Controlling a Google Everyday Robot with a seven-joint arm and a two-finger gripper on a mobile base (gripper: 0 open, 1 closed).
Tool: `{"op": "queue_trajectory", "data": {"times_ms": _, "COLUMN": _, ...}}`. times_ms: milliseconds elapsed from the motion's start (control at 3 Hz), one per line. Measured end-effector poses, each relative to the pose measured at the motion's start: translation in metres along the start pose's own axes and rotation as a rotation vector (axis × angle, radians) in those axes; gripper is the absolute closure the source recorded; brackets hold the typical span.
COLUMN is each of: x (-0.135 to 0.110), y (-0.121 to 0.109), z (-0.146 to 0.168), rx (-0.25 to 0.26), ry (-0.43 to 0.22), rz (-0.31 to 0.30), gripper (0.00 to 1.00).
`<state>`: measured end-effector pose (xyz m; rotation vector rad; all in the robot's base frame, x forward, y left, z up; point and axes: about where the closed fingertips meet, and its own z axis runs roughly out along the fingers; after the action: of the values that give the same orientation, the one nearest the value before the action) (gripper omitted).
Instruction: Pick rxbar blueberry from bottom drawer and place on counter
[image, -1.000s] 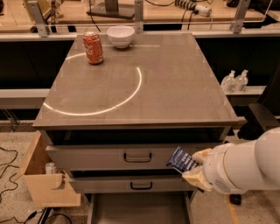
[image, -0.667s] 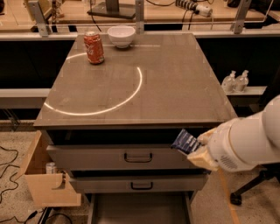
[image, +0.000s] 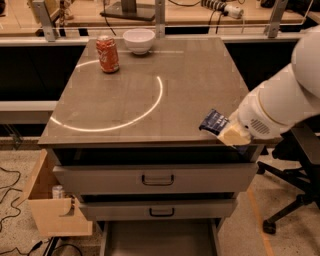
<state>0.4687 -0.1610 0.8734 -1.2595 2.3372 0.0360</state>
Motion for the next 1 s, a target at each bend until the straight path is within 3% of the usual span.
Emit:
{"op": "queue_trajectory", "data": {"times_ms": 667, "x": -0.059, "y": -0.066, "z": 0.032, "rx": -0.023, "ry": 0.072, "rz": -0.036, "gripper": 1.00}}
{"op": "queue_trajectory", "data": {"times_ms": 1000, "x": -0.086, "y": -0.087, "z": 0.056, "rx": -0.047, "ry": 0.063, "rz": -0.067, "gripper": 1.00}}
